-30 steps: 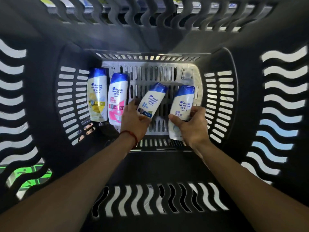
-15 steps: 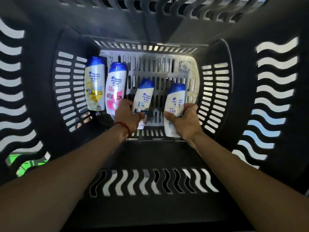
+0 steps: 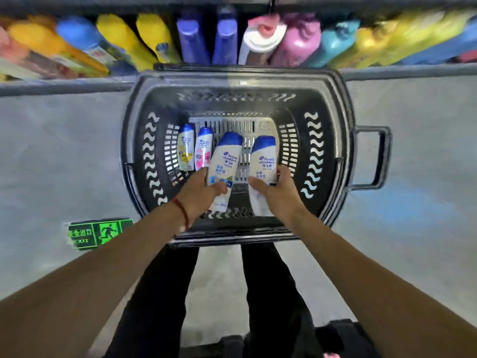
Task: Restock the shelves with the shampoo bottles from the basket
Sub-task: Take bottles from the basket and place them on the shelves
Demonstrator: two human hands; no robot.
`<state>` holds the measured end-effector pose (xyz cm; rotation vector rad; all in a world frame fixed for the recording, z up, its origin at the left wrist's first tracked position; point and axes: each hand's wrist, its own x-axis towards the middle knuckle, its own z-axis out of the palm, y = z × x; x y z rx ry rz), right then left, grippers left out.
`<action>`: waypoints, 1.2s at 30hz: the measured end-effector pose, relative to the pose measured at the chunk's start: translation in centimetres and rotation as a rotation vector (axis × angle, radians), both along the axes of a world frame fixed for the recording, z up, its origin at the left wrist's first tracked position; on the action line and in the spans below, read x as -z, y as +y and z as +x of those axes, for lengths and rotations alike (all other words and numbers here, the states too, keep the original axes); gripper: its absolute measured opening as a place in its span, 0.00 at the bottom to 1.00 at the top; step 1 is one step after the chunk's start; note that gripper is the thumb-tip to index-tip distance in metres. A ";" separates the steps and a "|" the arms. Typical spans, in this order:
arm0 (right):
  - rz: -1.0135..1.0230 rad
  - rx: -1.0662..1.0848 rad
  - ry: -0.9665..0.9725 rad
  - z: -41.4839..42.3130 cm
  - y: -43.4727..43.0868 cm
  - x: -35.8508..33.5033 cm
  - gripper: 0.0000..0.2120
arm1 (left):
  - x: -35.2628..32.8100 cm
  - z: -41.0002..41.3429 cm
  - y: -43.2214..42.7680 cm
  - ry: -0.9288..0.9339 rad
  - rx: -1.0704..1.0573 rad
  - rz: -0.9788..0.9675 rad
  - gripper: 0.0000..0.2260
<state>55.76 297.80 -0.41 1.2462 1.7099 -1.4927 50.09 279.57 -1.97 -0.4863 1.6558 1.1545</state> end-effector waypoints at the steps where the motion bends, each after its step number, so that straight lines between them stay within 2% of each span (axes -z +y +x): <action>1: -0.010 0.010 0.003 0.0 -0.4 -2.5 0.24 | -2.6 -0.3 -0.3 0.006 0.006 0.006 0.10; 6: -0.056 0.066 0.081 0.7 -2.5 -14.8 0.25 | -15.8 -1.5 -2.3 0.055 -0.051 0.075 0.07; 10: -0.055 0.092 0.201 1.4 -4.5 -23.5 0.24 | -25.4 -2.3 -4.5 0.144 -0.157 0.152 0.10; 15: -0.047 0.067 0.330 3.1 -7.0 -32.6 0.21 | -34.0 -0.6 -7.5 0.358 -0.174 0.102 0.08; 17: -0.081 0.036 0.363 4.0 -7.6 -35.7 0.21 | -36.7 1.1 -8.7 0.391 -0.199 0.088 0.02; 20: -0.142 -0.010 0.417 5.4 -8.4 -39.4 0.21 | -40.1 4.2 -10.0 0.472 -0.306 0.065 0.07; 24: -0.189 -0.123 0.492 6.7 -9.1 -42.7 0.21 | -44.0 8.3 -11.0 0.543 -0.493 0.103 0.07; 29: -0.214 -0.278 0.594 6.8 -10.9 -46.2 0.22 | -48.0 11.0 -13.9 0.672 -0.539 0.130 0.08; 33: -0.220 -0.361 0.663 5.6 -14.0 -48.5 0.24 | -50.1 11.6 -17.9 0.736 -0.596 0.160 0.19; 36: -0.214 -0.412 0.715 4.2 -17.4 -49.9 0.26 | -51.0 11.6 -21.7 0.779 -0.660 0.181 0.17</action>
